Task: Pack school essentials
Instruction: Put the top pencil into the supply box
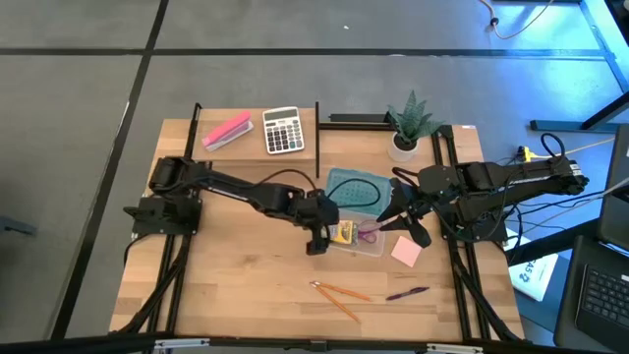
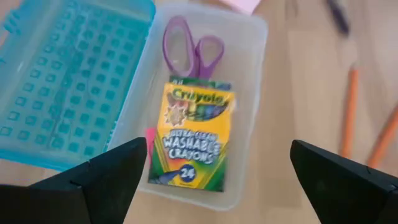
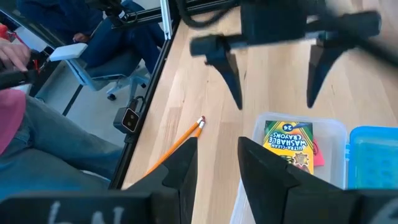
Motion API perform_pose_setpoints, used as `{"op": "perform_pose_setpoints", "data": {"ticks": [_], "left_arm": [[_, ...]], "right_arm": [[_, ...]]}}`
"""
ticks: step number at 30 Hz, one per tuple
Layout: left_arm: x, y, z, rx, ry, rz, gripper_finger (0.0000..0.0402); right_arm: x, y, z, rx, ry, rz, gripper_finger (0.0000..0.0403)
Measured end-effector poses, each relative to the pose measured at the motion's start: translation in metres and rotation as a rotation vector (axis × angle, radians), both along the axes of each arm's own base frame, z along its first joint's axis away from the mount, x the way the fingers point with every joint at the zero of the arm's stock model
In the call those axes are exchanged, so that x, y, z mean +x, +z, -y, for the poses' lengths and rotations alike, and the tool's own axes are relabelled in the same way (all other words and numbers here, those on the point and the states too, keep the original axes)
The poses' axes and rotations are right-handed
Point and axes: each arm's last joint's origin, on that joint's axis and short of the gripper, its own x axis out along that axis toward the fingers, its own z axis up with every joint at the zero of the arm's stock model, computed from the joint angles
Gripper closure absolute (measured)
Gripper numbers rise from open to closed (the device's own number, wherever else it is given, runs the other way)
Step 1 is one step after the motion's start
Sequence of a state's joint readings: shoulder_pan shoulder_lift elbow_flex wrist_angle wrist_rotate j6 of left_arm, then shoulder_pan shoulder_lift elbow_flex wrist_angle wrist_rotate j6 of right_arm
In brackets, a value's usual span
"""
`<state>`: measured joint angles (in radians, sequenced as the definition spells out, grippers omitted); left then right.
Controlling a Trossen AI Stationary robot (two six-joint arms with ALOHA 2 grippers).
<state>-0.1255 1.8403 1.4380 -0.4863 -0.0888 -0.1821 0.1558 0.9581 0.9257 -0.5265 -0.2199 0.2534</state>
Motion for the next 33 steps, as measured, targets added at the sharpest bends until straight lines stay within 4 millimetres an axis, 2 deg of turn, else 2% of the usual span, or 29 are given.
{"op": "perform_pose_setpoints", "data": {"ticks": [4,11,20,23,28,33], "left_arm": [[-0.012,0.017,0.008,-0.062,0.054,0.011,0.0012],[-0.032,0.039,0.035,-0.166,0.123,0.031,0.0012],[-0.057,0.032,0.072,-0.258,0.229,-0.119,0.0012],[-0.062,0.034,0.080,-0.241,0.254,-0.106,0.0012],[-0.068,0.034,0.086,-0.198,0.284,-0.110,0.0012],[-0.075,0.031,0.082,-0.127,0.308,-0.168,0.0012]], "right_arm": [[0.000,0.000,0.000,0.000,0.000,-0.001,0.0286],[0.000,0.000,0.000,0.001,0.000,0.003,0.0286],[0.000,0.000,0.000,0.001,0.000,0.005,0.0286],[0.000,0.001,0.000,0.001,0.000,0.009,0.0286],[0.001,0.001,0.000,0.017,-0.012,0.008,0.0286],[0.004,0.000,0.000,0.034,-0.036,-0.005,0.0286]]}}
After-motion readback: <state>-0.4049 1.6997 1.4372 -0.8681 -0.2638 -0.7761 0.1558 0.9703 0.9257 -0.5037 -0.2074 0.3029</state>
